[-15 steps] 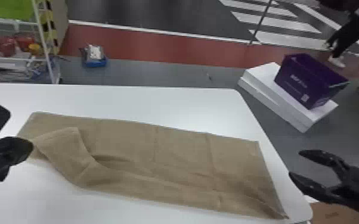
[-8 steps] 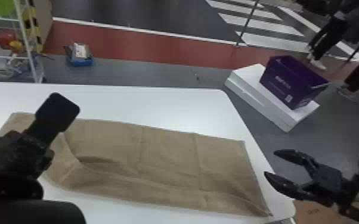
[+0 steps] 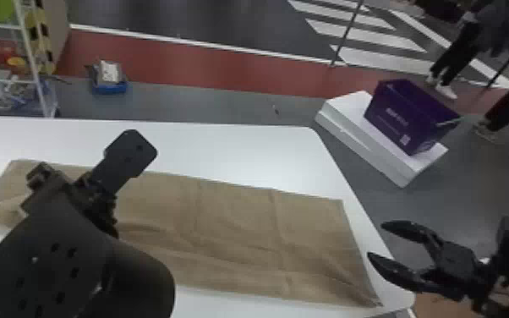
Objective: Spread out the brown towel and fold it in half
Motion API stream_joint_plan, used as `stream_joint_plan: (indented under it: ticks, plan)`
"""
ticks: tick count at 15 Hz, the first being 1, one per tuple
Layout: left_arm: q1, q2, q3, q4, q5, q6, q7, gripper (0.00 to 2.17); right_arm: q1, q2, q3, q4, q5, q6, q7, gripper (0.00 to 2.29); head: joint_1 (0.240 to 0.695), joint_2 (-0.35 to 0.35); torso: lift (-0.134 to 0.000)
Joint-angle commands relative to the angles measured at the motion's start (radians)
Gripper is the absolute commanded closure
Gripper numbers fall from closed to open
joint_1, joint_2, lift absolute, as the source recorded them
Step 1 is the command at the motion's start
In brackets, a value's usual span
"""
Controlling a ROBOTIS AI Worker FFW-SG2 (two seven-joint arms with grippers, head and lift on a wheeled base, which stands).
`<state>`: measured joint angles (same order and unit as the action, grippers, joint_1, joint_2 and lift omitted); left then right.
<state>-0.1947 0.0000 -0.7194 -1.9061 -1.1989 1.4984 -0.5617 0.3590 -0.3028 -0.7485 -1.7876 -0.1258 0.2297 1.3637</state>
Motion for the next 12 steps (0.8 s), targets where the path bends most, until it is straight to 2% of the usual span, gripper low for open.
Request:
stream_joint_plan:
  ticks: [1,6,8,10,12]
  plan:
    - [-0.066,-0.003,-0.035,0.108,0.027,0.066,0.036,0.21,0.005,0.01,0.005,-0.003,0.011,-0.003,0.003,0.11,0.695,-0.35,-0.134]
    - [-0.152,-0.003,-0.06,0.245,0.159,0.073,0.132,0.21,0.02,0.013,-0.011,-0.001,0.011,-0.025,0.003,0.11,0.695,-0.35,-0.134]
    - [-0.161,-0.003,-0.06,0.243,0.186,0.073,0.132,0.22,0.02,0.018,-0.011,-0.001,0.014,-0.028,0.003,0.11,0.695,-0.35,-0.134]
    - [-0.186,-0.003,-0.045,0.254,0.246,0.073,0.106,0.21,0.02,0.019,-0.006,-0.001,0.018,-0.037,0.003,0.11,0.695,-0.35,-0.134]
    - [-0.206,-0.003,-0.022,0.274,0.266,0.073,0.095,0.24,0.02,0.021,-0.009,-0.001,0.018,-0.043,0.003,0.11,0.695,-0.35,-0.134]
